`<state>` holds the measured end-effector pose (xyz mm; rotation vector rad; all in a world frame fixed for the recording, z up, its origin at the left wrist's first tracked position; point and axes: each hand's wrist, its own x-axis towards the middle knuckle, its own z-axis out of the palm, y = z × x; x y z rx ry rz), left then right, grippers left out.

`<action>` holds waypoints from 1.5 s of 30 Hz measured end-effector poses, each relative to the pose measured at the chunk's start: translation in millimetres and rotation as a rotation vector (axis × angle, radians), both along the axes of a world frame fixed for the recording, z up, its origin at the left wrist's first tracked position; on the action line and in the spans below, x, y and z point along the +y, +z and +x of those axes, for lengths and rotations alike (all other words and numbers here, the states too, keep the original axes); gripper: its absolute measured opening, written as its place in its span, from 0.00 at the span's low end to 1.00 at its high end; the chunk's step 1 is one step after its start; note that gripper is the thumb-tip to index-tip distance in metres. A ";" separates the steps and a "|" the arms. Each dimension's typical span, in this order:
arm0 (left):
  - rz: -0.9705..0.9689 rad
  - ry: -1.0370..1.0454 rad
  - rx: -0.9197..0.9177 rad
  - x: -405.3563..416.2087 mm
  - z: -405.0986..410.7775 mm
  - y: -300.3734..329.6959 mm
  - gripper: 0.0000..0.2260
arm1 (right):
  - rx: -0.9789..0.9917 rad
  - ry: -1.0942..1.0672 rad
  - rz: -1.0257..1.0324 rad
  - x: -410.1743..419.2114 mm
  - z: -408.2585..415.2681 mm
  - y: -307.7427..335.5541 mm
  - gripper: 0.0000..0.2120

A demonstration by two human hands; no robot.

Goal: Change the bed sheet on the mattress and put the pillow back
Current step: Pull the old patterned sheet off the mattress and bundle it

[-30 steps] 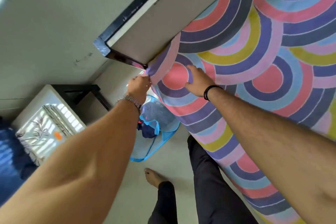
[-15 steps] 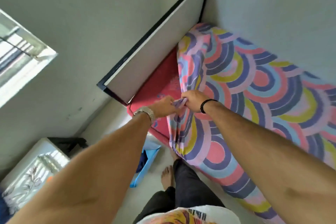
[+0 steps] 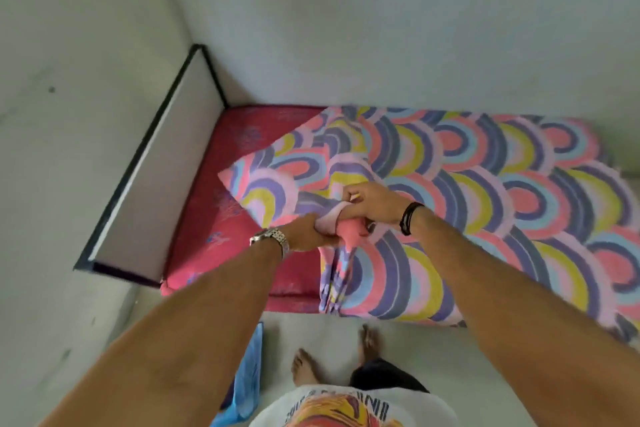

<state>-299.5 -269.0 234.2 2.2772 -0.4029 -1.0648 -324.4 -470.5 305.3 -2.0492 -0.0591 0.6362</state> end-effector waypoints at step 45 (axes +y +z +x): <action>-0.901 0.365 0.186 -591.4 -48.6 164.8 0.13 | -0.016 -0.742 0.000 -493.3 -160.0 60.2 0.14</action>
